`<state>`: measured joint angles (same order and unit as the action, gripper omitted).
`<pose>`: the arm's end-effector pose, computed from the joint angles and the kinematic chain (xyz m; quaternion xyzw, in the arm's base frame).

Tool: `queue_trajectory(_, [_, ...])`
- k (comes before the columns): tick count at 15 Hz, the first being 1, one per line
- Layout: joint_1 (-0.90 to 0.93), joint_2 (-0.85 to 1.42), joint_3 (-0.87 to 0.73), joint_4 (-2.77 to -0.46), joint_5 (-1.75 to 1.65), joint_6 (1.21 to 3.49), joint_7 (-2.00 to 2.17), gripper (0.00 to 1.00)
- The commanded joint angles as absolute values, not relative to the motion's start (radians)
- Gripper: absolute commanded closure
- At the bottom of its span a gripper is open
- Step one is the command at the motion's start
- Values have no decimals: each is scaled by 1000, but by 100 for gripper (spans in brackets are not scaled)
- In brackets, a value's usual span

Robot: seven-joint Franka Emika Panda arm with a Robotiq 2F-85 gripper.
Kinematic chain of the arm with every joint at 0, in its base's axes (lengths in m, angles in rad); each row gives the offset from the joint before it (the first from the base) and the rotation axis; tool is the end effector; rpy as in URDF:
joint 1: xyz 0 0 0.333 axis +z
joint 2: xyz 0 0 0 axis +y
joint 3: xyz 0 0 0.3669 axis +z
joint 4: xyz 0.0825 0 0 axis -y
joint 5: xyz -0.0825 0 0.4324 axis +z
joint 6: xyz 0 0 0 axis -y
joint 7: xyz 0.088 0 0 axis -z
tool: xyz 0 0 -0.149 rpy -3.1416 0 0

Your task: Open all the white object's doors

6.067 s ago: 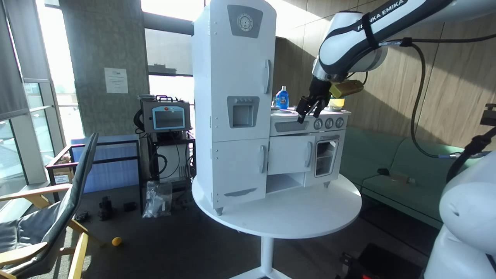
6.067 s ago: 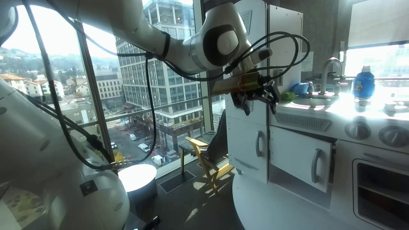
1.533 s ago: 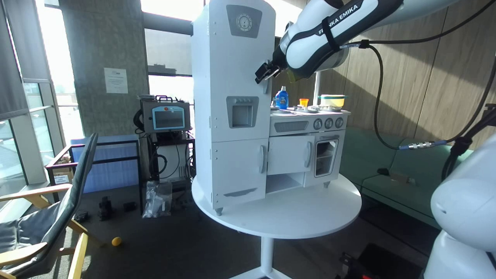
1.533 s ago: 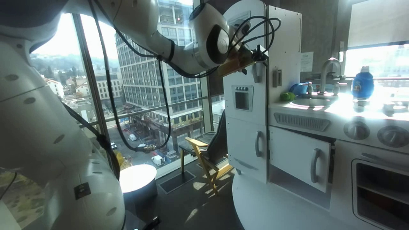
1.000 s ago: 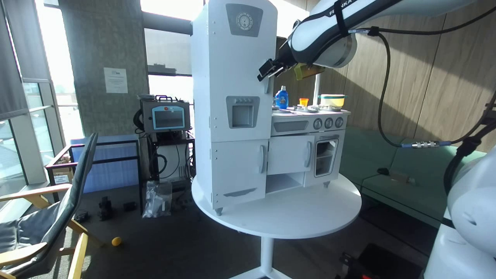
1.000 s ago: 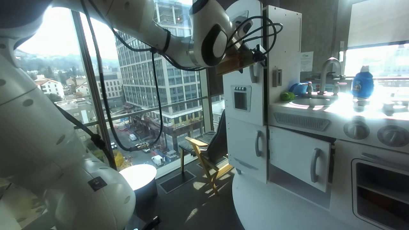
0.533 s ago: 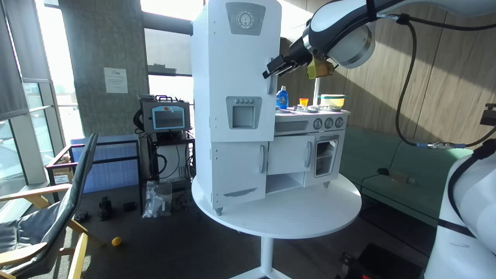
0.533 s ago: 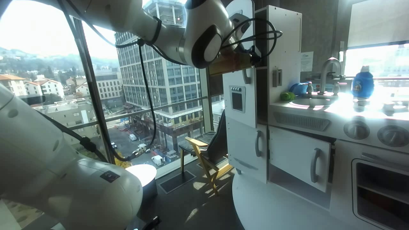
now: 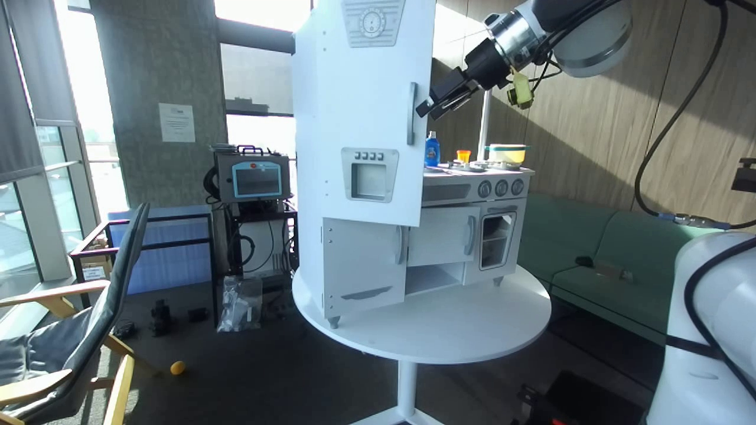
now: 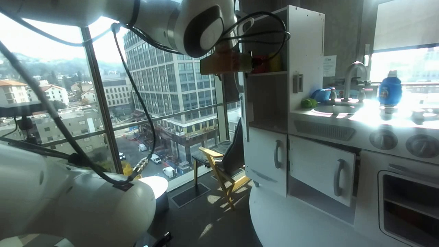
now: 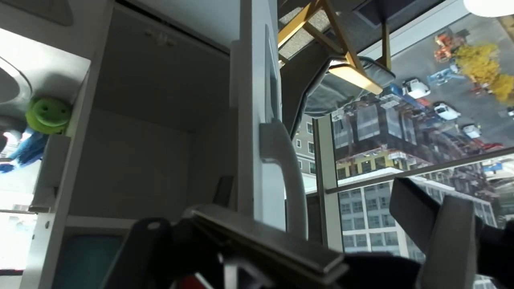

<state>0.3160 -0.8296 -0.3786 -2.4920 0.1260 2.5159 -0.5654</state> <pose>0.4086 -0.0594 0.6270 -0.8833 -0.1917 -0.4210 0.0756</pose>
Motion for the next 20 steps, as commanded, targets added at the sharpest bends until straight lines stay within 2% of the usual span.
queue_trajectory(1, [183, -860, -255, -2493, 44, 2349, -494, 0])
queue_trajectory(3, [134, -876, -210, -2486, -15, 2280, -470, 0])
queue_trajectory(7, [42, -829, -143, -2489, -122, 2323, -421, 0])
queue_trajectory(13, [-18, -654, -114, -2589, -212, 2502, -322, 0])
queue_trajectory(20, [-33, -417, -113, -2671, -189, 2830, -240, 0])
